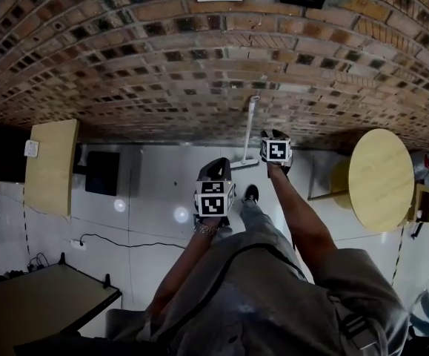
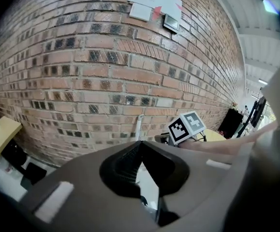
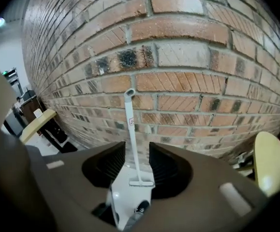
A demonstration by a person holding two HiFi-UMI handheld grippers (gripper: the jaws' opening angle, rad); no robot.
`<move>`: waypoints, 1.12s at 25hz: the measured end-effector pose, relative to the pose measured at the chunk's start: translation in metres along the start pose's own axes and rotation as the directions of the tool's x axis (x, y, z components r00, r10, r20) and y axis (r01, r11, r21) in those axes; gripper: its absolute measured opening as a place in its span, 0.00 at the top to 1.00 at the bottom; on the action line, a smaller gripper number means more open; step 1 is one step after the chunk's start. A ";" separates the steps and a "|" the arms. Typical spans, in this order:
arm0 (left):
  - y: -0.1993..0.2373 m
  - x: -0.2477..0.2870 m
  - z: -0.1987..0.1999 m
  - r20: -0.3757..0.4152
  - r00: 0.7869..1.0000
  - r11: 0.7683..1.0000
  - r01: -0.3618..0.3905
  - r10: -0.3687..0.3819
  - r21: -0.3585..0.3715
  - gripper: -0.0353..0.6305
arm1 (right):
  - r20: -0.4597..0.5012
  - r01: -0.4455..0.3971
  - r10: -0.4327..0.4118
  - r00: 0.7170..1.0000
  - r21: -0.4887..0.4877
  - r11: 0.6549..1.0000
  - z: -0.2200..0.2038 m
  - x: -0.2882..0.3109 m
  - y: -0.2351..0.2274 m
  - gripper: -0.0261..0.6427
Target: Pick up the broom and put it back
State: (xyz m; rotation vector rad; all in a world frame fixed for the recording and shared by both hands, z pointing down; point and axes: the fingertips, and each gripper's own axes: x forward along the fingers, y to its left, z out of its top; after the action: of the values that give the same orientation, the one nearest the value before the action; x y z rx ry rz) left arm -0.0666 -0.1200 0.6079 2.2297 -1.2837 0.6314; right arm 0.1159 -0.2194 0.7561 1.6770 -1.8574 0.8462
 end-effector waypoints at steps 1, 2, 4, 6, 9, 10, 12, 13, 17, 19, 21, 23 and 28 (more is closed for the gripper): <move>0.001 -0.004 -0.002 0.004 1.000 1.000 0.000 0.000 -0.003 0.94 | 0.022 -0.013 0.012 1.000 0.014 1.000 -0.001 -0.012 0.008 0.75; 0.002 -0.008 -0.005 0.007 1.000 1.000 0.001 0.000 -0.006 0.94 | 0.048 -0.032 0.031 0.998 0.030 0.999 -0.003 -0.027 0.017 0.77; 0.003 -0.017 -0.009 0.011 1.000 1.000 0.004 -0.004 -0.007 0.94 | 0.105 -0.082 0.074 0.992 0.066 0.994 -0.005 -0.061 0.041 0.80; 0.002 -0.025 -0.011 0.019 1.000 1.000 0.015 -0.015 -0.004 0.94 | 0.163 -0.128 0.111 0.980 0.103 0.986 -0.003 -0.099 0.068 0.86; -0.008 -0.035 -0.018 0.022 0.999 0.999 0.048 -0.048 0.009 0.94 | 0.231 -0.183 0.155 0.961 0.106 0.978 0.001 -0.152 0.107 0.95; -0.014 -0.038 -0.022 0.019 0.998 0.998 0.059 -0.060 0.014 0.94 | 0.237 -0.193 0.166 0.957 0.093 0.977 0.000 -0.168 0.118 0.96; -0.023 -0.042 -0.031 0.010 0.997 0.997 0.075 -0.075 0.018 0.94 | 0.222 -0.206 0.189 0.956 0.055 0.977 -0.005 -0.192 0.136 0.96; -0.028 -0.042 -0.034 0.004 0.997 0.997 0.078 -0.078 0.020 0.94 | 0.207 -0.211 0.200 0.958 0.034 0.977 -0.008 -0.200 0.142 0.96; -0.041 -0.047 -0.037 -0.005 0.997 0.997 0.073 -0.073 0.040 0.94 | 0.172 -0.235 0.234 0.957 -0.013 0.972 -0.016 -0.222 0.154 0.96; -0.043 -0.047 -0.029 0.005 0.998 0.997 0.055 -0.056 0.050 0.94 | 0.160 -0.252 0.254 0.954 -0.030 0.967 -0.015 -0.226 0.155 0.96; -0.042 -0.047 -0.016 0.023 0.999 0.998 0.036 -0.037 0.059 0.94 | 0.161 -0.274 0.277 0.947 -0.041 0.961 -0.010 -0.229 0.157 0.96; -0.041 -0.047 -0.007 0.044 0.999 0.998 0.024 -0.026 0.058 0.94 | 0.174 -0.297 0.302 0.937 -0.055 0.953 -0.002 -0.232 0.161 0.96; -0.044 -0.045 -0.001 0.067 0.997 0.998 0.024 -0.027 0.056 0.94 | 0.186 -0.325 0.335 0.924 -0.085 0.942 0.015 -0.232 0.161 0.96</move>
State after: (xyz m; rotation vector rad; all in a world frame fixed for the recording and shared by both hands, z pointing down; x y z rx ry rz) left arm -0.0481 -0.0709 0.5732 2.3265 -1.2830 0.5931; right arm -0.0152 -0.0638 0.5600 1.4829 -2.3250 0.7716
